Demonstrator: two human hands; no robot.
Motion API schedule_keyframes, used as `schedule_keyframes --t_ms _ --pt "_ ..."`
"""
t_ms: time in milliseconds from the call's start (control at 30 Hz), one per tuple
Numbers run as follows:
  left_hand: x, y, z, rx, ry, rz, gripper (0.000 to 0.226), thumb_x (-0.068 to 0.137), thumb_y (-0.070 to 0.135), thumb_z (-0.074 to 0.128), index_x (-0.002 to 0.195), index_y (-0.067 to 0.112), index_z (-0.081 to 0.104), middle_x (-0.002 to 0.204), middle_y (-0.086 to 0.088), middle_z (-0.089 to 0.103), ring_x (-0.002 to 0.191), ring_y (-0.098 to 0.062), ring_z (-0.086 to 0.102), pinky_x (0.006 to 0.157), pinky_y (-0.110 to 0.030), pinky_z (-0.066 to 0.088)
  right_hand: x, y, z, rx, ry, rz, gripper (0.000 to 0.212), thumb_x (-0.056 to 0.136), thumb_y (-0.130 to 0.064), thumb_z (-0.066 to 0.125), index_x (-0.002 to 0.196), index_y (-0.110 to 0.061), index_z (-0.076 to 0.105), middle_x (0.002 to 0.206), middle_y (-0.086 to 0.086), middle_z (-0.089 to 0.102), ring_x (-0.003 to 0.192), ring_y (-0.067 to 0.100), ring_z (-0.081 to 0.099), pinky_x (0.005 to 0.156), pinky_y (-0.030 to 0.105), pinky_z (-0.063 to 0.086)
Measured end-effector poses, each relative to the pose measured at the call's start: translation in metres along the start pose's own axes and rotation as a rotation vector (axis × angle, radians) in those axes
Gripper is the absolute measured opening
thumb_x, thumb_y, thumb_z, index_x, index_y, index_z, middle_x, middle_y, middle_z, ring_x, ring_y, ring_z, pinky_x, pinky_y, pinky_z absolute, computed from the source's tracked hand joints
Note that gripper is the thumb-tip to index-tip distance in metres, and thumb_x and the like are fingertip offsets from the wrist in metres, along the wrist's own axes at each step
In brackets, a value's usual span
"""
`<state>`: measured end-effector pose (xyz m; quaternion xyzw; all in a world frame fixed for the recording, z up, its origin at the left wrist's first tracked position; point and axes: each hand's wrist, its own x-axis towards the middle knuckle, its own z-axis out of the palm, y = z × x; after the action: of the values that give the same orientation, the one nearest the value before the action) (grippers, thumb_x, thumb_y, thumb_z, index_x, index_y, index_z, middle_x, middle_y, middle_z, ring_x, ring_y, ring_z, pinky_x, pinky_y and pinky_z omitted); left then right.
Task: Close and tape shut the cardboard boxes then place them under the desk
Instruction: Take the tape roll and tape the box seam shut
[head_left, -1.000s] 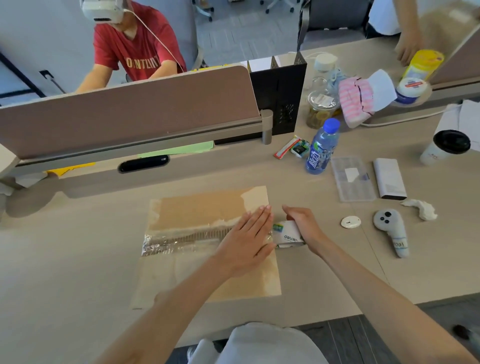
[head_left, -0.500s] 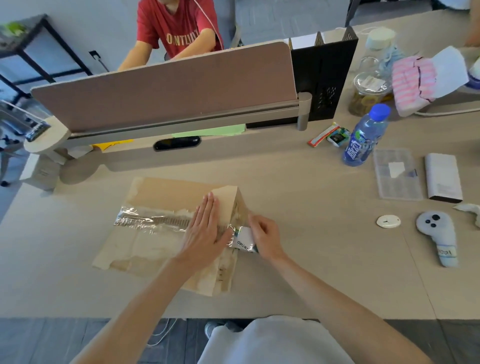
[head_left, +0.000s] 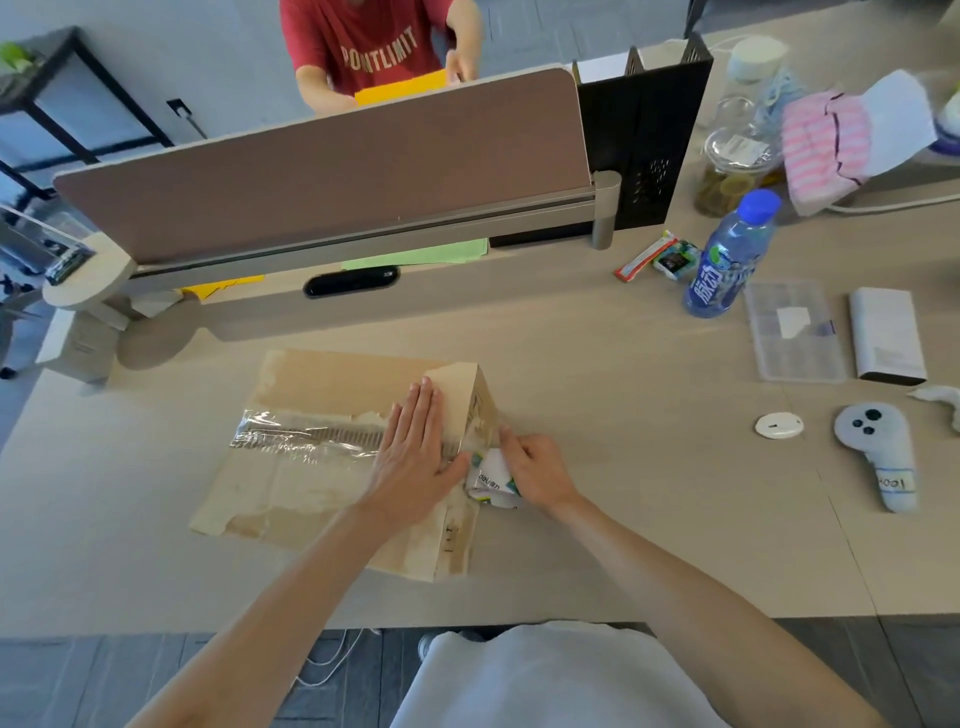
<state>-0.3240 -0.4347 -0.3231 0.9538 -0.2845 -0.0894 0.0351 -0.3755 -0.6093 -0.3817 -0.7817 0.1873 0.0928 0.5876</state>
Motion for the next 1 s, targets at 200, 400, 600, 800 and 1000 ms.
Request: schedule_keyframes --t_ms 200,400,600,800,1000 --pt "0.001 0.002 -0.002 -0.003 -0.009 0.000 0.095 0.084 0.067 0.021 0.149 0.007 -0.014 0.159 -0.007 -0.017 0.147 -0.020 -0.017 0.117 -0.031 -0.013 0.001 -0.008 -0.003 -0.154 -0.004 -0.026 0.059 0.102 -0.034 0.040 0.047 -0.017 0.029 0.045 0.001 0.035 0.046 0.018 0.034 0.053 0.033 0.029" --pt "0.000 0.004 -0.006 -0.014 -0.006 0.005 0.096 0.082 0.066 0.020 0.151 0.005 -0.006 0.159 -0.007 -0.013 0.148 -0.021 -0.013 0.116 -0.031 -0.013 0.008 -0.001 0.009 -0.295 -0.005 -0.023 0.052 0.100 -0.031 0.036 0.052 -0.011 0.033 0.046 0.004 0.043 0.048 0.022 0.043 0.048 0.031 0.027" --pt "0.006 0.005 -0.007 -0.019 0.001 0.008 0.096 0.080 0.060 0.035 0.151 -0.001 0.012 0.158 -0.019 0.012 0.147 -0.035 0.010 0.119 -0.044 0.006 0.005 -0.002 0.012 -0.331 0.061 0.000 0.051 0.100 -0.031 0.036 0.052 -0.014 0.036 0.059 0.014 0.055 0.063 0.035 0.054 0.060 0.038 0.043" --pt "0.012 0.010 -0.013 -0.037 -0.062 -0.007 0.097 0.082 0.046 0.054 0.151 0.001 0.003 0.158 -0.021 0.000 0.146 -0.037 0.000 0.119 -0.047 0.002 -0.007 -0.007 0.010 -0.103 0.179 0.064 0.047 0.100 -0.038 0.046 0.057 -0.019 0.035 0.055 -0.004 0.042 0.056 0.012 0.039 0.057 0.031 0.031" --pt "0.017 0.010 -0.019 -0.010 -0.137 0.020 0.110 0.074 0.043 0.062 0.150 0.003 -0.008 0.157 -0.020 -0.009 0.145 -0.036 -0.009 0.117 -0.047 -0.004 -0.036 0.002 0.002 0.031 0.423 0.129 0.037 0.098 -0.033 0.052 0.069 -0.009 0.056 0.072 0.011 0.062 0.068 0.015 0.051 0.063 0.030 0.038"
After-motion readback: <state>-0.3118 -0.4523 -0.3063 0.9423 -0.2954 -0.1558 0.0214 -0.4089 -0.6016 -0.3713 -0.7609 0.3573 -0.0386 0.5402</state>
